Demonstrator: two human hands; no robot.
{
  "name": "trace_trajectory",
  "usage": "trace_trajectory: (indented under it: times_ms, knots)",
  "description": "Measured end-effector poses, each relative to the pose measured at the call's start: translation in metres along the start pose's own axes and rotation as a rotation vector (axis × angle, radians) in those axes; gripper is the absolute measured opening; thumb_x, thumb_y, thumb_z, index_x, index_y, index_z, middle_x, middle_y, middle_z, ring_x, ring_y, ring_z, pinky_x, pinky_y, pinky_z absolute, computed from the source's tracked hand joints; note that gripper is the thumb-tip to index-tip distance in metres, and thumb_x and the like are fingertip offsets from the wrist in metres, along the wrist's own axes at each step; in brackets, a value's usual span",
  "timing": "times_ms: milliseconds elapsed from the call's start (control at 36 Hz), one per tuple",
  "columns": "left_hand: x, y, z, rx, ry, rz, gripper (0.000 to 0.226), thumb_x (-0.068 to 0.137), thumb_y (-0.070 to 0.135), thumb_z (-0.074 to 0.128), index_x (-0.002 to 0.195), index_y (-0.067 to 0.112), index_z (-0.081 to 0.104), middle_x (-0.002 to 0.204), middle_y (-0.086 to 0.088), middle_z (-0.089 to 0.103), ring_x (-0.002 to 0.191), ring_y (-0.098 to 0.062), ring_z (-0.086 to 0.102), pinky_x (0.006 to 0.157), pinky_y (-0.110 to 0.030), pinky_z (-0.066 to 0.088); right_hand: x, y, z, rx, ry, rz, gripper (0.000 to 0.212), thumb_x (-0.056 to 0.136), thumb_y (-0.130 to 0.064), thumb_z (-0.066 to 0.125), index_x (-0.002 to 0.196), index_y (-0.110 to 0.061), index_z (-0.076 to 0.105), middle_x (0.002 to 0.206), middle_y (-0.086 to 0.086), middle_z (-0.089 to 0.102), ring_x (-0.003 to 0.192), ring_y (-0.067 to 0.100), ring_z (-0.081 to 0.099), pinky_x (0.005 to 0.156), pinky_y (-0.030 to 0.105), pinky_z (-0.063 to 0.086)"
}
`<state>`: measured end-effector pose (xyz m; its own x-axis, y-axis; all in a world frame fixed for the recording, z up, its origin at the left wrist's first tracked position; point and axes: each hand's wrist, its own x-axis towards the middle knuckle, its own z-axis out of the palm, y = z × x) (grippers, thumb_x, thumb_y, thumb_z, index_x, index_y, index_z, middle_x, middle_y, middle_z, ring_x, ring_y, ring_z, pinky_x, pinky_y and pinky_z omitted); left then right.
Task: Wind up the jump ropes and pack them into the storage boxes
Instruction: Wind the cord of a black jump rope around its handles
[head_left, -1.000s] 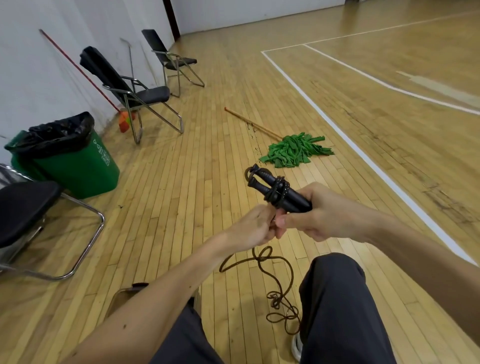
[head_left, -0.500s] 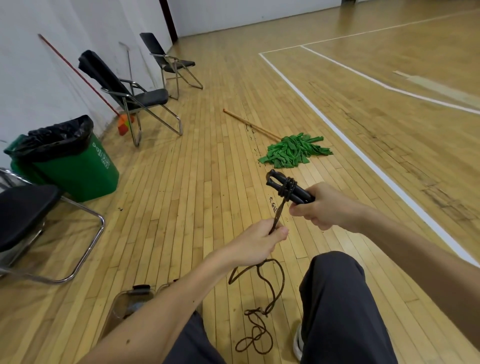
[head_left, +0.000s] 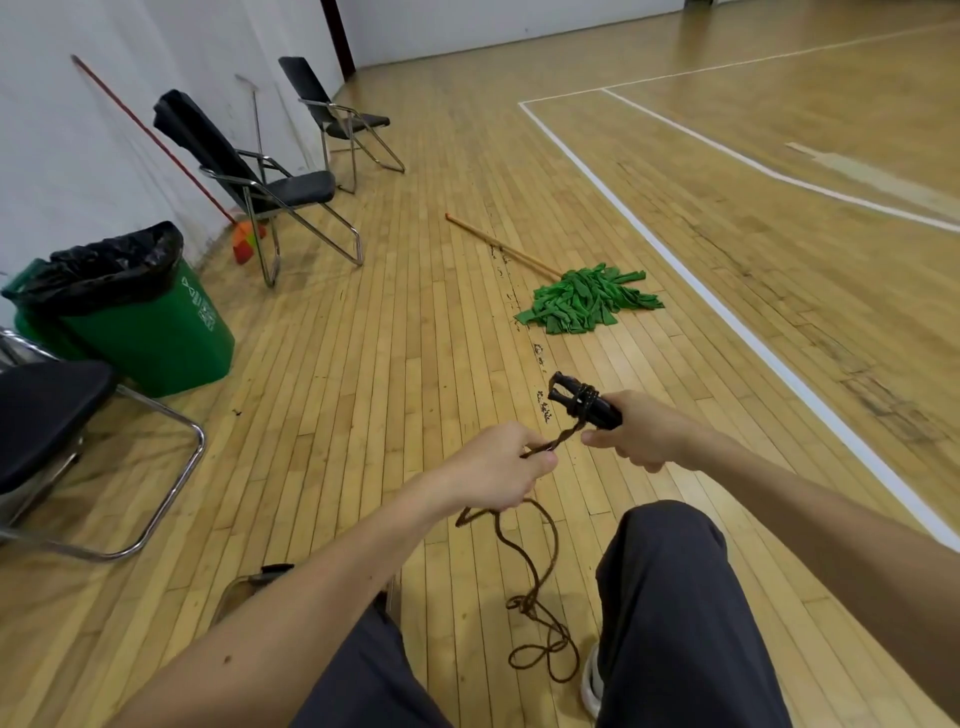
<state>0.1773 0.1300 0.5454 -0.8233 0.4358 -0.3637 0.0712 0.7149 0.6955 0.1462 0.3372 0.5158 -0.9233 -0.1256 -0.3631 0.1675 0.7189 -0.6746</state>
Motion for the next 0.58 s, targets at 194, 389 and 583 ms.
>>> trace_trajectory:
  times_ms: [194,389,583]
  knots:
    - [-0.005,0.012,-0.02,0.489,0.132,0.15,0.022,0.101,0.036,0.055,0.09,0.022,0.068,0.068,0.003,0.062,0.056,-0.012,0.053,0.057,-0.03,0.049,-0.004,-0.013,0.004,-0.152,-0.276,0.13,0.015,0.099,-0.022,0.063,0.111,-0.017,0.056,0.062,0.002,0.042,0.046,0.013,0.035,0.042,0.022,0.035]
    - [-0.005,0.023,-0.045,0.726,0.178,0.221,0.027,0.096,0.044,0.061,0.104,0.02,0.072,0.075,0.006,0.065,0.063,-0.008,0.056,0.063,-0.027,0.053,-0.011,-0.028,0.007,-0.302,-0.415,0.141,0.011,0.099,-0.021,0.064,0.102,-0.018,0.053,0.059,0.001,0.039,0.045,0.013,0.034,0.043,0.022,0.033]
    - [0.001,0.02,-0.057,0.944,0.176,0.387,0.045,0.087,0.062,0.058,0.1,0.02,0.068,0.072,0.013,0.051,0.065,-0.001,0.047,0.066,-0.02,0.047,-0.026,-0.042,0.018,-0.385,-0.592,0.069,0.015,0.097,-0.026,0.066,0.103,-0.016,0.056,0.06,0.001,0.044,0.046,0.012,0.038,0.046,0.023,0.036]
